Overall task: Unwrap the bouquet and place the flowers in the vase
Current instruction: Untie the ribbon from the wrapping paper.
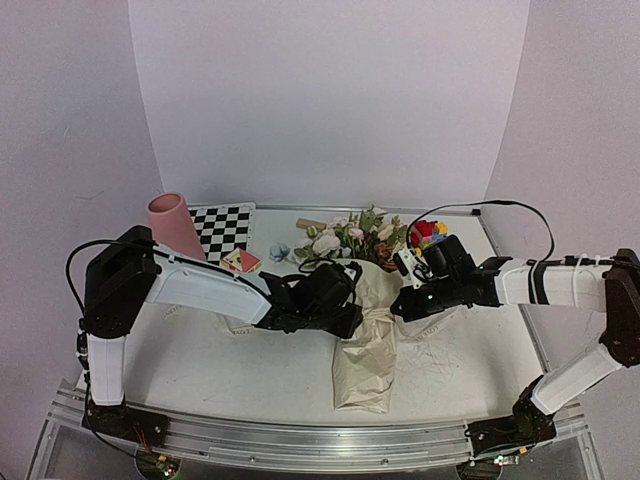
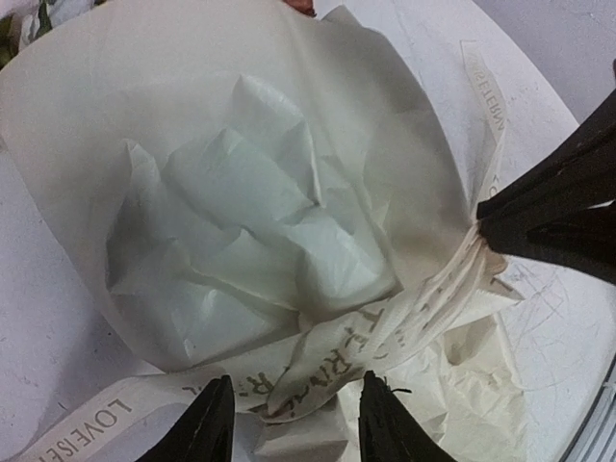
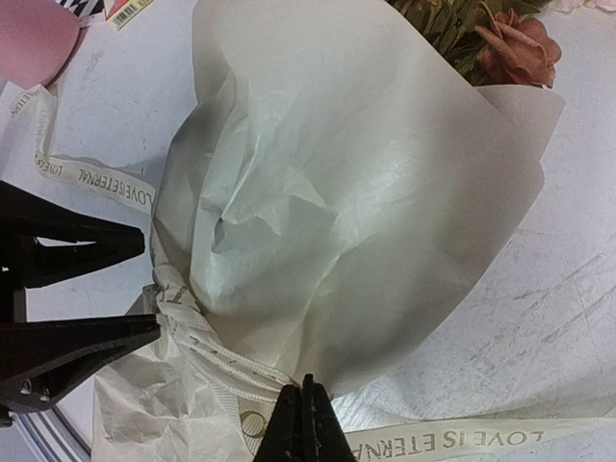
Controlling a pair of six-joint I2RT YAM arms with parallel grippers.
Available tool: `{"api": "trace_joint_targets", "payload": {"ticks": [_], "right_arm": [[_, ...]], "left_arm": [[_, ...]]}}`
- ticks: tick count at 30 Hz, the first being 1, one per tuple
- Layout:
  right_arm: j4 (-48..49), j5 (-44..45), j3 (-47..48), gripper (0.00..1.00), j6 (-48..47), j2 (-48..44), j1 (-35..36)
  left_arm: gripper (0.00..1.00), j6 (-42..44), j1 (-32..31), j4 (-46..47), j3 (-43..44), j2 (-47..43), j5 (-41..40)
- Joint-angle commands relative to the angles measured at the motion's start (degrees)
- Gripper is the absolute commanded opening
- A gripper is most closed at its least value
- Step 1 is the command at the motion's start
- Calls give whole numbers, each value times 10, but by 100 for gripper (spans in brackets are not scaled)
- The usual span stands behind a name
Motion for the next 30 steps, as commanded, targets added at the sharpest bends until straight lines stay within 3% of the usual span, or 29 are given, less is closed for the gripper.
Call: {"api": "trace_joint_targets", "payload": {"ticks": [1,4,7,17,23,30], "right_arm": [[-7,-13,2,0,1,-9,4],[-7,-15,2,0,0,-8,4],[-7,-15,3,0,0,-7,4],[-7,-9,2,0,-1,-8,4],[-7,2,4,0,2,-10,4],[-14,54,-5,0,19,-30,4]], "left_arm": [[47,14,-2,4,43,-10,18],[44,15,-2,4,53,1,16],[34,16,-2,3,68,20,3],[38,12,-2,-2,76,39,11],[7,-12,-2,-29,65,25,-56],[0,-35,-1,-32,31,-8,-98]]}}
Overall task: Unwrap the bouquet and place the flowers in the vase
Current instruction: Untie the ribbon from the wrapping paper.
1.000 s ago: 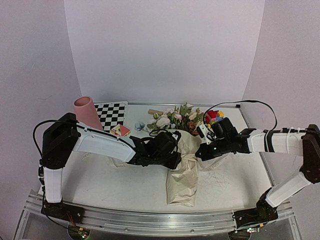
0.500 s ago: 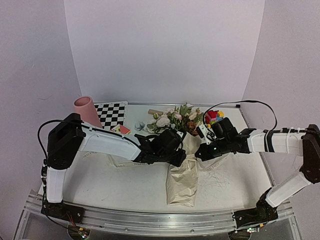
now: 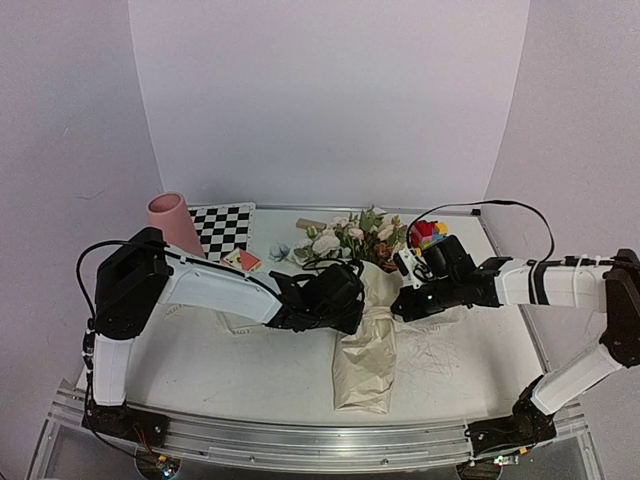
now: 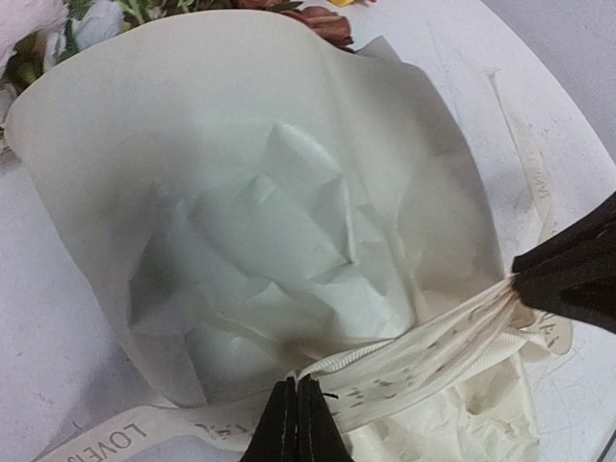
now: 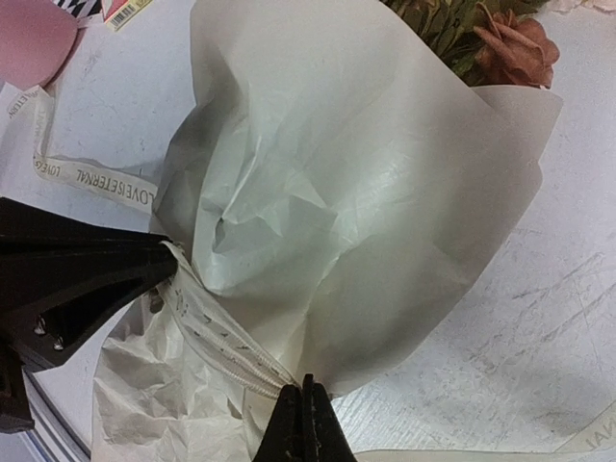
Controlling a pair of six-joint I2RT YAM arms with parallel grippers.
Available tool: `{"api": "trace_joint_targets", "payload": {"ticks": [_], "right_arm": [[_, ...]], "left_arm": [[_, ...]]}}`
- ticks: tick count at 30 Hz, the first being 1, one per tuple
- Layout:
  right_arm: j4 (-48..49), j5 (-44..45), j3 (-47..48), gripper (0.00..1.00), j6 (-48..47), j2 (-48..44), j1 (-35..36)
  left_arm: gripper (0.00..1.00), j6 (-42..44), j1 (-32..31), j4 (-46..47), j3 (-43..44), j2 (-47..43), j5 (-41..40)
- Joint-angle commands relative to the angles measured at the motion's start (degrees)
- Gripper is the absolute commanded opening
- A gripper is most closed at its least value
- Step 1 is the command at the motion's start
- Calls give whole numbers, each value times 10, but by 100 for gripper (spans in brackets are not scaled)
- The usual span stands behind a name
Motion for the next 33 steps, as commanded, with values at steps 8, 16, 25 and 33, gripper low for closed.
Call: {"api": "trace_joint_targets", "payload": {"ticks": [8,16,25,33], "right_arm": [[-40,88,-30,0,36,-34,4],[-42,84,-39,6,36,-18,4],[-27,6,-28,38,-16,-87,4],[-25,-63,7,44,-40,-58,9]], "left_arm": [[0,-48,-1,-13,-57,-58,-46],[6,-53,-1,-13,-75,-66,-31],[28,-21,-1,1,-66,-88,-9],[29,-18,-1,2,-54,-69,-2]]}}
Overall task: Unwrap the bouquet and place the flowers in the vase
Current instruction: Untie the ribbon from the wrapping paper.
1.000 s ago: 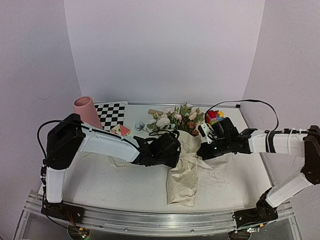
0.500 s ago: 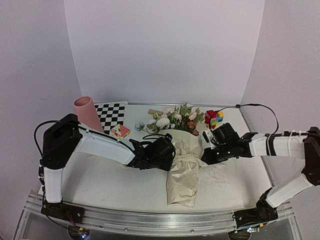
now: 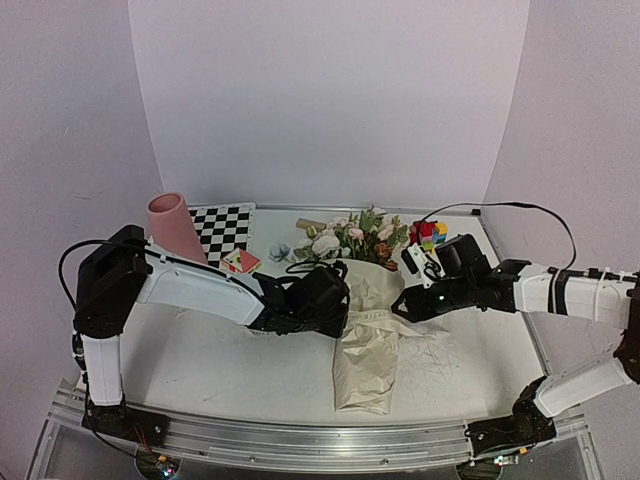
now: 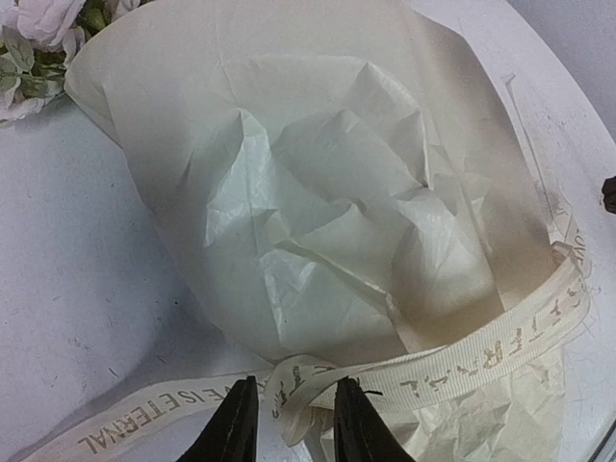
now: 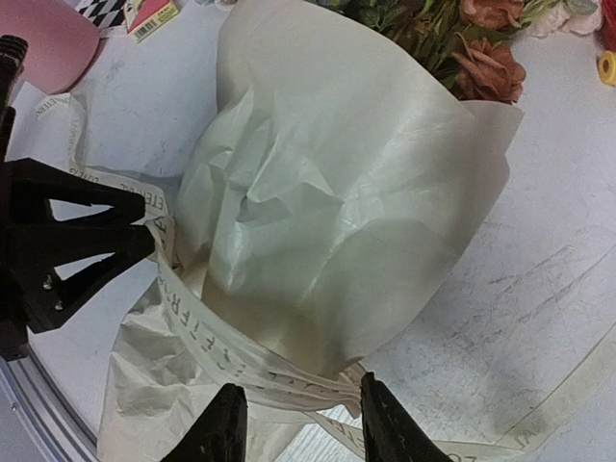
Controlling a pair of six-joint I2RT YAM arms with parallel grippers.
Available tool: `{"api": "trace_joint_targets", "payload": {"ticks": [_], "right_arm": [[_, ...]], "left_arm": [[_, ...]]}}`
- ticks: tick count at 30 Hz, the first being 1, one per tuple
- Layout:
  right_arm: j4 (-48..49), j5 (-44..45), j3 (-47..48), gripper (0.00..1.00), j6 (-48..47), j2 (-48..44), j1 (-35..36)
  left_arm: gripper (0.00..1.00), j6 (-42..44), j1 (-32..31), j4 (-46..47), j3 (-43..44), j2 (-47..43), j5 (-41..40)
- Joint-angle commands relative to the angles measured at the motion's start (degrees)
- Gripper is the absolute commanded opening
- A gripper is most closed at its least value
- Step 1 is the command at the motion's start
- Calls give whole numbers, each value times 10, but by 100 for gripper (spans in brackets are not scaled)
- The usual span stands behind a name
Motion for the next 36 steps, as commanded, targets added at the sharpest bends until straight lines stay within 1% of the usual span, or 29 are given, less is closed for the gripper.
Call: {"api": "trace_joint_targets", "payload": {"ticks": [1,6,11,16,18,21,24,26,28,30,36], "right_arm": [[-7,-61,38,45,-25,24,10],[-7,-66,65,46,-36,51,29],[-20,-49,91,49,-44,92,35],[-29,-30,100,49,-48,117,37],[-29,-26,100,47,-50,120,37],[-30,-25,100,40,-52,123,37],[-33,-25,99,26,-54,120,38],[-34,-19,97,13,-56,114,38],[-35,-7,94,5,-54,105,37],[-36,6,91,0,-51,93,37],[-36,51,78,1,-36,57,38]], "left_arm": [[29,9,-1,11,20,-8,7],[28,11,-1,11,24,0,11],[28,14,-1,11,25,2,13],[28,15,-1,11,24,2,13],[28,16,-1,11,23,2,13],[28,16,-1,10,23,3,13],[27,17,0,10,23,6,11],[27,14,-1,9,23,9,10],[27,10,-1,8,23,13,10],[27,5,-1,6,22,15,10],[27,-4,0,2,15,18,3]]}}
